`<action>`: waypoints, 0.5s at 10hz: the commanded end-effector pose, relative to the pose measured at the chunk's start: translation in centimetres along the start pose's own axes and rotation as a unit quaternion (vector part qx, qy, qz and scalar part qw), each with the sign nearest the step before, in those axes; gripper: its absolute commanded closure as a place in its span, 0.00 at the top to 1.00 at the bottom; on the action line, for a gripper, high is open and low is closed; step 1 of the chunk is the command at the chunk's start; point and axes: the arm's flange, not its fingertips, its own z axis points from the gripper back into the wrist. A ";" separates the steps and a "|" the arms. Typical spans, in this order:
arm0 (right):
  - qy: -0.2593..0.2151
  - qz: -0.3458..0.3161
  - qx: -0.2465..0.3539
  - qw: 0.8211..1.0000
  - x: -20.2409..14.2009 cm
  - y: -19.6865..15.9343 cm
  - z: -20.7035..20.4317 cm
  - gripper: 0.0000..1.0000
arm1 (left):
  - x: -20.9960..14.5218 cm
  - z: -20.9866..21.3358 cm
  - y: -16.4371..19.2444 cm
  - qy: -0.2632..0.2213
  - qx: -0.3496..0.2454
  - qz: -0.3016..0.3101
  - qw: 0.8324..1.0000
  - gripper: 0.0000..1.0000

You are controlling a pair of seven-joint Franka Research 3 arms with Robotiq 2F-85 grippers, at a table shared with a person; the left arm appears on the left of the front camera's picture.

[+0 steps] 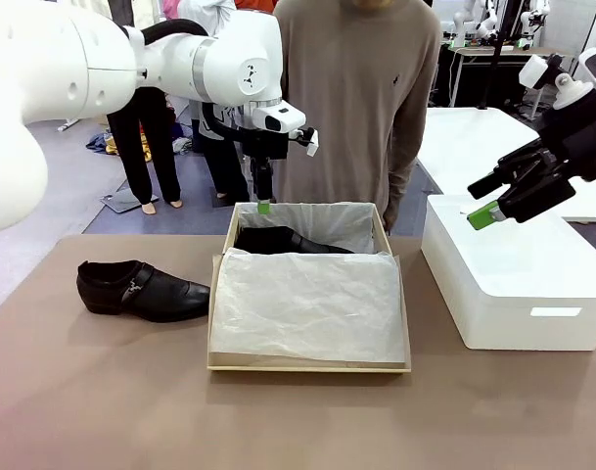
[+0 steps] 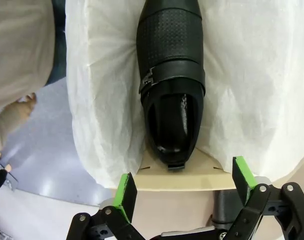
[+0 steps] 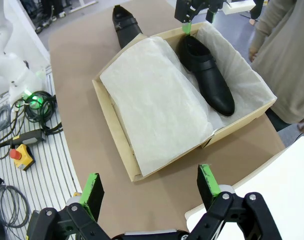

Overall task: Pack the shoes into the box.
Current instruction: Place the other shoe of the Shoes into the Shoes Box.

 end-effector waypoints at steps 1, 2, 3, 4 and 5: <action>-0.015 0.011 0.007 1.000 0.1 -0.3 -0.1 1.00 | -0.1 0.5 -0.1 -0.001 0.003 0.004 1.000 1.00; -0.015 0.011 0.007 1.000 0.1 -0.3 -0.1 1.00 | -0.1 0.5 -0.1 -0.001 0.003 0.004 1.000 1.00; -0.015 0.011 0.007 1.000 0.1 -0.3 -0.1 1.00 | -0.1 0.5 -0.1 -0.001 0.003 0.004 1.000 1.00; -0.015 0.011 0.007 1.000 0.1 -0.3 -0.1 1.00 | 0.0 0.0 0.0 0.000 0.000 0.000 1.000 1.00; -0.015 0.011 0.007 1.000 0.1 -0.3 -0.1 1.00 | -1.5 1.4 -1.3 0.006 0.017 0.001 1.000 1.00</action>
